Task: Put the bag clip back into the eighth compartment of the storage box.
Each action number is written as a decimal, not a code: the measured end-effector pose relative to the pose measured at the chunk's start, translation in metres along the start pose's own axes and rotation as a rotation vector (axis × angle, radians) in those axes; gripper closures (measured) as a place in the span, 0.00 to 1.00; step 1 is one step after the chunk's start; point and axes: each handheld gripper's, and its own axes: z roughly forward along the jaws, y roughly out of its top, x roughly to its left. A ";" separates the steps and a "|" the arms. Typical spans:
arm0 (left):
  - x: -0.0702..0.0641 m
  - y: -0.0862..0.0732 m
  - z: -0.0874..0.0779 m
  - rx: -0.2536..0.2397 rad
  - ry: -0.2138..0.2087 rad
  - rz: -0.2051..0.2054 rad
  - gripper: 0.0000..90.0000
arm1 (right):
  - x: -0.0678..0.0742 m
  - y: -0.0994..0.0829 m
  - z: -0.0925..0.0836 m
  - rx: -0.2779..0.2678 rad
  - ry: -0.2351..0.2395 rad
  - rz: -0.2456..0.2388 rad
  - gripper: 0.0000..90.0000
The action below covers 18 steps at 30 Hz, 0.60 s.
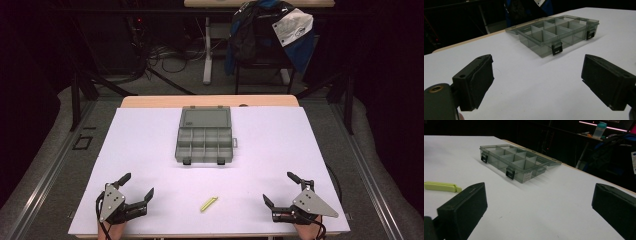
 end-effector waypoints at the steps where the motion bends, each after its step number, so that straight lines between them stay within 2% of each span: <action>1: 0.000 0.000 0.000 0.000 -0.001 0.000 0.12 | 0.000 0.000 0.000 0.000 0.000 0.000 0.00; 13: -0.004 0.002 0.000 0.006 -0.022 -0.008 0.12 | 0.000 0.000 0.001 0.000 0.000 0.002 0.00; 15: -0.006 0.005 0.000 -0.004 -0.029 -0.024 0.12 | 0.000 0.000 0.001 0.002 0.001 0.001 0.00; 18: -0.009 0.007 0.001 -0.006 -0.039 -0.026 0.12 | 0.000 0.000 0.001 0.001 -0.001 0.003 0.00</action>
